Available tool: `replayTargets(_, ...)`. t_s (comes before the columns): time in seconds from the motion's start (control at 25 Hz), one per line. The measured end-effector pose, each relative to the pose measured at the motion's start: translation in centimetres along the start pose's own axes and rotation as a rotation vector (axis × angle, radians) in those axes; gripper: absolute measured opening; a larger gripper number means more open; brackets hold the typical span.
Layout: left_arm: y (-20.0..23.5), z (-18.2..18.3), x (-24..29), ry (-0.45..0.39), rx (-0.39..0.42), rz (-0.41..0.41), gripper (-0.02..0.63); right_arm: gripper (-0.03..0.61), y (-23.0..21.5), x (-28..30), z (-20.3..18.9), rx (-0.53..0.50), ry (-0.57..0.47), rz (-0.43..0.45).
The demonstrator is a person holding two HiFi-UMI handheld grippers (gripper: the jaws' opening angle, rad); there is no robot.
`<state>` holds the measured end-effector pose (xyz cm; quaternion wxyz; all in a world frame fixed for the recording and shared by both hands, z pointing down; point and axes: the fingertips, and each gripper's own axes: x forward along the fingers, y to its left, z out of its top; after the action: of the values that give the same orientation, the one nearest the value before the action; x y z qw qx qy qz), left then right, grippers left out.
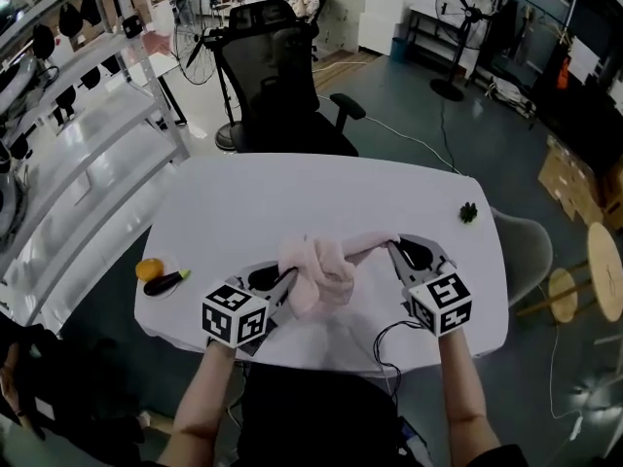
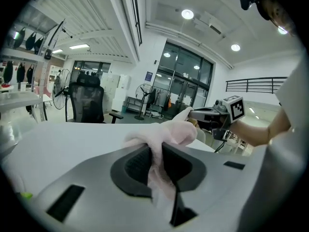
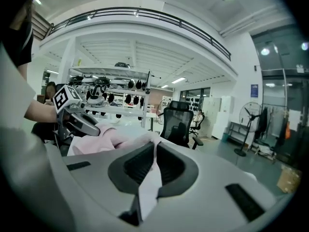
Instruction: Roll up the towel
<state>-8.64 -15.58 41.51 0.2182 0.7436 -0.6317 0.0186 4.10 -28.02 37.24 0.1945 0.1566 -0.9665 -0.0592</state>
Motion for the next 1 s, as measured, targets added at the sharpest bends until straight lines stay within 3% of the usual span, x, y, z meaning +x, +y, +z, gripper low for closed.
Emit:
replayTargets(0.32,0.0,-0.9,-1.7,0.059,0.071,0.000,0.072,0.025,-4.3,-3.1,-2.3,0.000,0.024,-0.091)
replayTargets(1.0,4.2,-1.1,-5.6,0.158,0.172,0.096,0.072,0.025,-12.9,-9.2,-4.8,0.021,0.070,-0.329)
